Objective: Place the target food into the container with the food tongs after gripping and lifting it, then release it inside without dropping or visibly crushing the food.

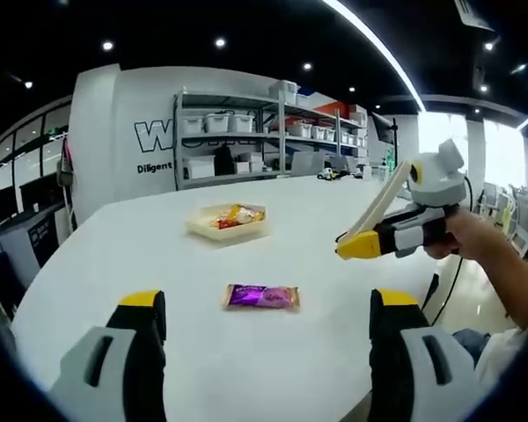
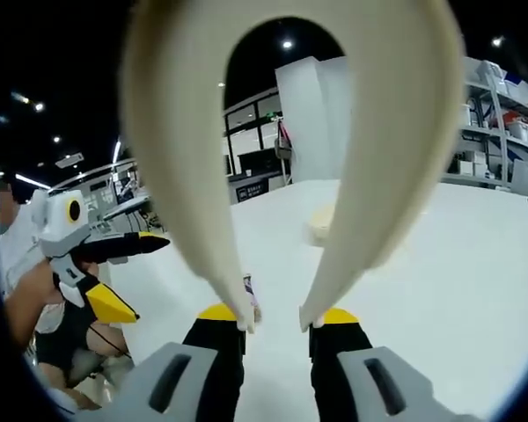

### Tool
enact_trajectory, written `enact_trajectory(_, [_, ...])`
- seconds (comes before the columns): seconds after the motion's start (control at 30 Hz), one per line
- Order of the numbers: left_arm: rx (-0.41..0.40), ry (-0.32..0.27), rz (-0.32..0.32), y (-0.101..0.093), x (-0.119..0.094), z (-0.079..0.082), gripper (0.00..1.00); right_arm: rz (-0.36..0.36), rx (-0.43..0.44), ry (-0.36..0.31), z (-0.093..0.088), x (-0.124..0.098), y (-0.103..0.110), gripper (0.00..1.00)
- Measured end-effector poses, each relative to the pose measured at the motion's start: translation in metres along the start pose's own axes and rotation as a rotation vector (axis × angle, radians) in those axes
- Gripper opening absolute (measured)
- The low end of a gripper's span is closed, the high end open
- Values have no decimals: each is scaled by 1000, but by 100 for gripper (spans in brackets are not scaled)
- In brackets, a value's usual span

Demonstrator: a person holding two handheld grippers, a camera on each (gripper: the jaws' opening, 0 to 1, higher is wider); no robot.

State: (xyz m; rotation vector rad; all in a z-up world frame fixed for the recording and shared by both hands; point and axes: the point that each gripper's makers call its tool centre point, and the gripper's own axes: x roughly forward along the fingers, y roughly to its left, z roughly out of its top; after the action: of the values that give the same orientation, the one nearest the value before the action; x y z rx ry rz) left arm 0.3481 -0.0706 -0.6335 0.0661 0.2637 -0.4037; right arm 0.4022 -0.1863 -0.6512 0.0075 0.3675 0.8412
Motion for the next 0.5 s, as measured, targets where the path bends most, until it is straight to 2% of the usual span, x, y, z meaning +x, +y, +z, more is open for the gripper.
enact_trajectory(0.5, [-12, -7, 7, 0, 3, 1, 95, 50, 6, 22, -6, 8, 9, 21])
